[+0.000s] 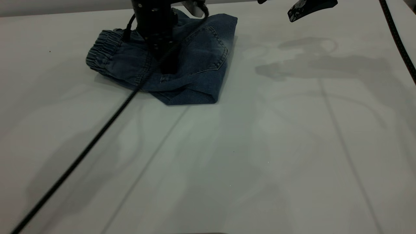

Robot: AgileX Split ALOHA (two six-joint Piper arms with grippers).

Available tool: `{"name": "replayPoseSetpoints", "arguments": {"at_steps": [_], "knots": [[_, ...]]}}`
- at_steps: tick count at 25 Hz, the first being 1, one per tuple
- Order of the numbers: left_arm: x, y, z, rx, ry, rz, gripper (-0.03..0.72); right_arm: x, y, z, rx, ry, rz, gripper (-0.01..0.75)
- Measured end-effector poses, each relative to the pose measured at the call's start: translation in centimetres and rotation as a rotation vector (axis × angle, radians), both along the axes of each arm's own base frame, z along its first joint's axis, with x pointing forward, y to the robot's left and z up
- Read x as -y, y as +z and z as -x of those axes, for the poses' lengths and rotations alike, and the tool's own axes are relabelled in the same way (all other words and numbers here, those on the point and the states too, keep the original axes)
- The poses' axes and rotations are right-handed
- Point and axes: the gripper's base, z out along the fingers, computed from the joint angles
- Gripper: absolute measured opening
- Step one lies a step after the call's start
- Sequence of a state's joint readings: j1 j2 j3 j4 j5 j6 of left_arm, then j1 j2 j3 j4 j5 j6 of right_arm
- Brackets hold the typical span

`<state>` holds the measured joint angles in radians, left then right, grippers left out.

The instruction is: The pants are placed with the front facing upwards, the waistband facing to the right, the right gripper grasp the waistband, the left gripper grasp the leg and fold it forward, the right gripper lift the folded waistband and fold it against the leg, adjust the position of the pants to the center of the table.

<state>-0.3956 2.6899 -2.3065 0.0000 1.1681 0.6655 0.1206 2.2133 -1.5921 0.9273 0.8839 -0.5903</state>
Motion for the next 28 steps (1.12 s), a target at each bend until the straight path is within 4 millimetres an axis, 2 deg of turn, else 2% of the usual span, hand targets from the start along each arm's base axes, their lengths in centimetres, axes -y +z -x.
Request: {"name": "replayPoseSetpoints", "arguments": {"at_steps": [4, 9, 12, 15, 17, 19, 21, 28], "knots": [[2.0, 0.1, 0.9, 0.003, 0.146, -0.002, 0.557, 0.1, 0.0, 0.0, 0.002, -0.004, 0.001, 0.592], [6.8, 0.8, 3.0, 0.004, 0.301, 0.055, 0.557, 0.6, 0.0, -0.2, 0.007, -0.02, 0.004, 0.592], [9.3, 1.4, 4.1, 0.01, 0.301, 0.088, 0.557, 1.1, 0.0, -0.4, 0.01, -0.035, 0.005, 0.592], [10.4, 1.6, 4.8, 0.019, 0.274, 0.087, 0.557, 1.8, 0.0, -0.5, 0.01, -0.049, 0.005, 0.592], [10.3, 1.7, 4.7, 0.039, 0.265, 0.067, 0.557, 2.1, 0.0, -0.6, 0.009, -0.057, 0.005, 0.592], [10.1, 2.5, 4.5, 0.069, 0.259, 0.058, 0.557, 2.7, 0.0, -0.7, 0.008, -0.067, 0.004, 0.592], [10.0, 4.3, 4.3, 0.098, 0.26, 0.076, 0.557, 3.3, 0.0, -0.7, 0.004, -0.077, 0.002, 0.592], [9.3, 15.3, 4.9, 0.26, 0.25, 0.202, 0.557, 4.3, 0.1, -0.6, -0.019, -0.076, -0.013, 0.592]]}}
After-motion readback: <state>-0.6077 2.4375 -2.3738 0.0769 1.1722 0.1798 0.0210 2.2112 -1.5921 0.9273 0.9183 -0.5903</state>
